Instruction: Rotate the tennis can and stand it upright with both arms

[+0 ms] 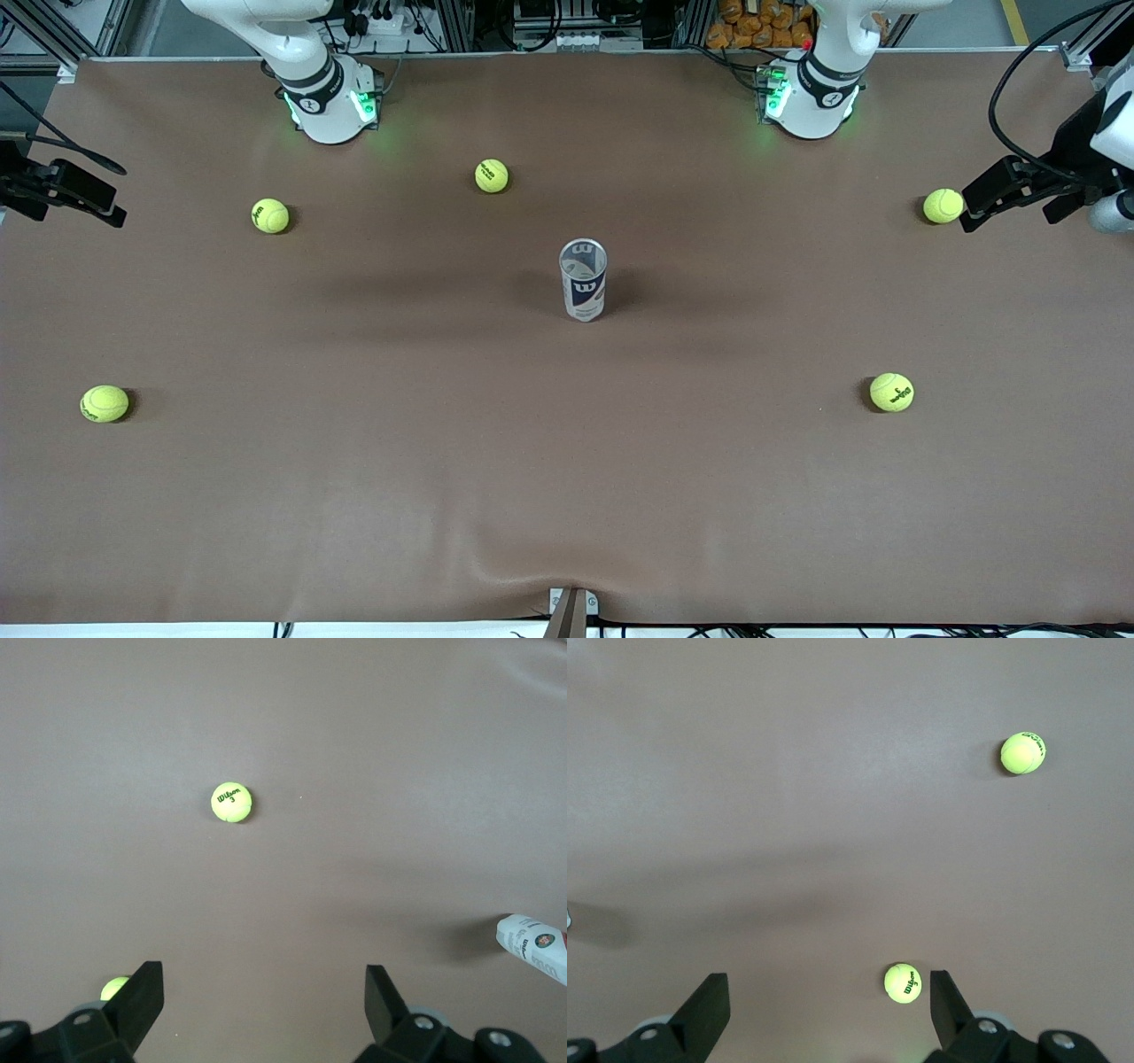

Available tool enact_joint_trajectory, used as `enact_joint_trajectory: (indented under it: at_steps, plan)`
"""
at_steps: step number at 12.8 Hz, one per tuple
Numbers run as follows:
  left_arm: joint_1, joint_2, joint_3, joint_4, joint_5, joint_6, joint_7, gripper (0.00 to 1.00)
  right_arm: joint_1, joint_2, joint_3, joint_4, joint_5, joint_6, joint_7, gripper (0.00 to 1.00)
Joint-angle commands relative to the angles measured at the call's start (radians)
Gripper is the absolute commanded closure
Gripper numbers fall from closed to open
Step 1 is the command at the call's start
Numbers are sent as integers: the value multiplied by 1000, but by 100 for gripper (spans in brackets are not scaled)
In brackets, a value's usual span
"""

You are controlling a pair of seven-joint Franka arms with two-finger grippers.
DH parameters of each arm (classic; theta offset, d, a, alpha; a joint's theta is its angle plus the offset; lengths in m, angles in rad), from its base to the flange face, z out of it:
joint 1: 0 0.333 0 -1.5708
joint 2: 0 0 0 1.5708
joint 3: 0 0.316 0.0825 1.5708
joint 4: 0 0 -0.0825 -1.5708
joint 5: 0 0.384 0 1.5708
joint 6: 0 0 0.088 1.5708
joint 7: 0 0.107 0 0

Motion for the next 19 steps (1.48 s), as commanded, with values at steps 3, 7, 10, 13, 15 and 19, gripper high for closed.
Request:
enact_joint_trajectory:
  at_steps: [3,7,10,13,15,19]
  plan:
    - [2,12,29,9,-3,-8,67,0,-4,-7,4,-3,-11,-4,14,0]
    - [2,14,44,5,-12,1,70,0,-4,-7,4,-3,-11,-4,14,0]
    - [0,8,42,3,-12,-2,66,0,-4,-7,4,-3,-11,-4,14,0]
    - [0,24,39,1,-12,1,72,0,-4,-7,4,-3,-10,-3,14,0]
    - [0,23,39,1,-12,0,70,0,-4,-7,4,-3,-10,-3,14,0]
    - [-3,23,36,4,-10,0,73,0,-4,-7,4,-3,-10,-3,14,0]
